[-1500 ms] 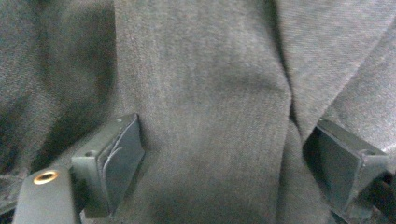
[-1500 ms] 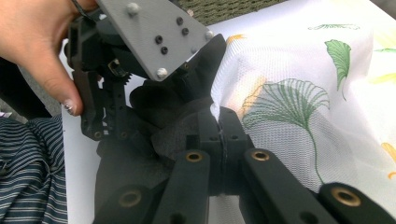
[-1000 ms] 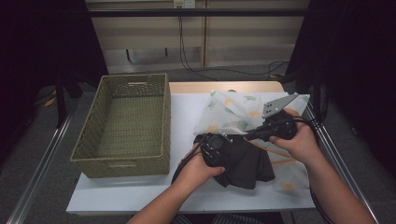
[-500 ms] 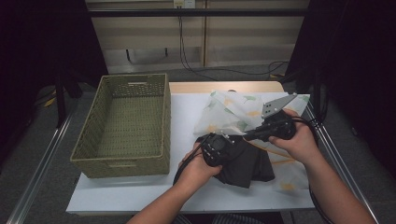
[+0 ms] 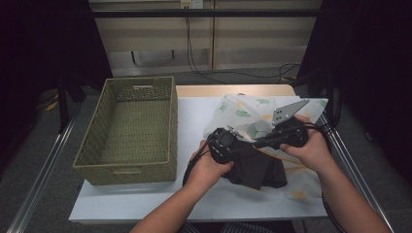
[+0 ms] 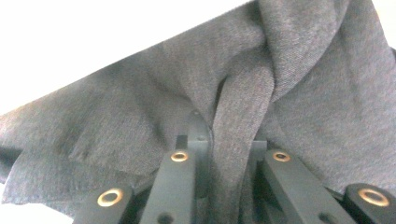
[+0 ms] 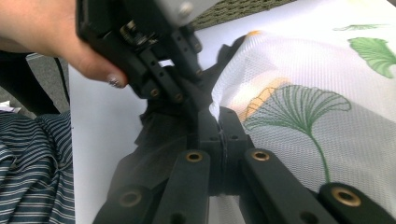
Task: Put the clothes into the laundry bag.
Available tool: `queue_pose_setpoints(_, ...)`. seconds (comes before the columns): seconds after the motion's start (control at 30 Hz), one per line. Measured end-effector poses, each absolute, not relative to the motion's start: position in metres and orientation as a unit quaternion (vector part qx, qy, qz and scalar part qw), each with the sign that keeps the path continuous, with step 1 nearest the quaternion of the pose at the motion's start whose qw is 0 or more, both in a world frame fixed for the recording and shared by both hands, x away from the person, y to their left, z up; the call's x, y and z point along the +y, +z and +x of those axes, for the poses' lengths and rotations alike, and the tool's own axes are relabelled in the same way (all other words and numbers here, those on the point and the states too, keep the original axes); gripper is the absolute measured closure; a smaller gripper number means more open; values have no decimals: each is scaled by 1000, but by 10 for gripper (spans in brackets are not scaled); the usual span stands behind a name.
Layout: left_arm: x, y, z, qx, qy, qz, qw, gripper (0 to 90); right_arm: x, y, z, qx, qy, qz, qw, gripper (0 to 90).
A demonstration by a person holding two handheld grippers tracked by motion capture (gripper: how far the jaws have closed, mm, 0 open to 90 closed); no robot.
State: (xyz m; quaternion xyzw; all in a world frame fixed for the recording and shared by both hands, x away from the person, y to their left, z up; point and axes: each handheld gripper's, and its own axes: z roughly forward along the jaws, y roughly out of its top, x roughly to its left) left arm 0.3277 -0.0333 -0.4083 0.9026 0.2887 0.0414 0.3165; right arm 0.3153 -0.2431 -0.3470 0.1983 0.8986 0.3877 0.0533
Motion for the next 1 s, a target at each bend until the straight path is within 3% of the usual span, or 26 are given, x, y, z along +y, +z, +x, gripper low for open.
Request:
queue_pose_setpoints(0.43,-33,-395,332,324,59,866,377,802,-235,-350,312,904,388,176,41,900)
queue_pose_setpoints(0.7,-44,-409,342,335,47,866,369,799,-228,-360,312,912,372,172,31,900)
queue_pose_setpoints(0.87,-45,-425,353,341,3,864,371,784,-230,-367,314,914,364,176,23,900)
queue_pose_setpoints(1.0,-46,-425,352,338,12,866,368,781,-233,-372,313,914,362,182,14,900)
